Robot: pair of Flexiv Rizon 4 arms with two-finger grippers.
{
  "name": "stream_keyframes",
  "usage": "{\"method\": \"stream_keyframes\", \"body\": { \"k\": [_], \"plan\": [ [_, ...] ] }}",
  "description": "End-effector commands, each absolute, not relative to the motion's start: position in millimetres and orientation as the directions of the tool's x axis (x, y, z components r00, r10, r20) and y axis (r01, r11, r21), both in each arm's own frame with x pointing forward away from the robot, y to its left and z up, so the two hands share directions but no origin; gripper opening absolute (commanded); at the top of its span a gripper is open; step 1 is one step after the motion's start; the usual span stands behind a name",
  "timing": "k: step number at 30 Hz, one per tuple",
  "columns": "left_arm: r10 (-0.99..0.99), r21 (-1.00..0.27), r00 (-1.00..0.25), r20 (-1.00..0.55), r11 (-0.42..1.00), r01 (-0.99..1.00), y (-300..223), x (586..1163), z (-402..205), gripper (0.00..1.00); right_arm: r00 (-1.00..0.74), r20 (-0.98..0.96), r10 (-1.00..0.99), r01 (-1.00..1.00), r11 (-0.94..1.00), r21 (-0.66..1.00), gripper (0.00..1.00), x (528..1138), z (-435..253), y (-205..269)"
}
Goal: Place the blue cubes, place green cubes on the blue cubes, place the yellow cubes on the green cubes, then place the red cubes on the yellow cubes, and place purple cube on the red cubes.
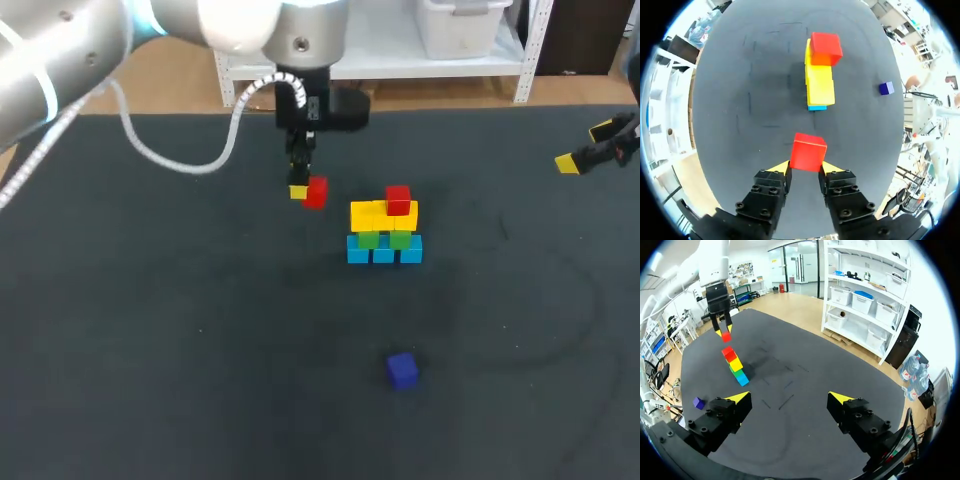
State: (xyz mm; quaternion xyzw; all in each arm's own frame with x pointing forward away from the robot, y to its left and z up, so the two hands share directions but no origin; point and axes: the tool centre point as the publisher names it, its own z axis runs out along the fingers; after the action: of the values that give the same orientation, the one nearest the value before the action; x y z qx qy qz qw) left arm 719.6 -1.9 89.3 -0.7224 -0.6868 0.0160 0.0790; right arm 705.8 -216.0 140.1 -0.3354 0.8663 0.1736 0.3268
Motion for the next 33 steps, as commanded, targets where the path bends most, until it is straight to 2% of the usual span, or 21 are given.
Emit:
{"method": "stream_keyframes", "body": {
  "k": [1,15,26,33],
  "plan": [
    [0.951,-0.178,0.09,0.297,-0.037,0.983,-12.8,727.3,94.5,0.0,-0.56,-0.684,-0.467,-0.697,0.712,0.084,1.0,706.7,139.6,-216.5],
    [0.975,-0.133,-0.065,0.212,0.094,0.987,-21.1,708.3,106.2,0.0,-0.56,-0.684,-0.467,-0.697,0.712,0.084,1.0,706.7,139.6,-216.5],
    [0.989,-0.119,-0.053,0.136,0.069,0.99,-30.3,699.4,107.3,0.0,-0.56,-0.684,-0.467,-0.697,0.712,0.084,1.0,706.7,139.6,-216.5],
    [0.986,-0.03,-0.074,0.148,0.079,0.996,-51.9,697.3,98.9,0.0,-0.56,-0.684,-0.467,-0.697,0.712,0.084,1.0,706.7,139.6,-216.5]
  ]
}}
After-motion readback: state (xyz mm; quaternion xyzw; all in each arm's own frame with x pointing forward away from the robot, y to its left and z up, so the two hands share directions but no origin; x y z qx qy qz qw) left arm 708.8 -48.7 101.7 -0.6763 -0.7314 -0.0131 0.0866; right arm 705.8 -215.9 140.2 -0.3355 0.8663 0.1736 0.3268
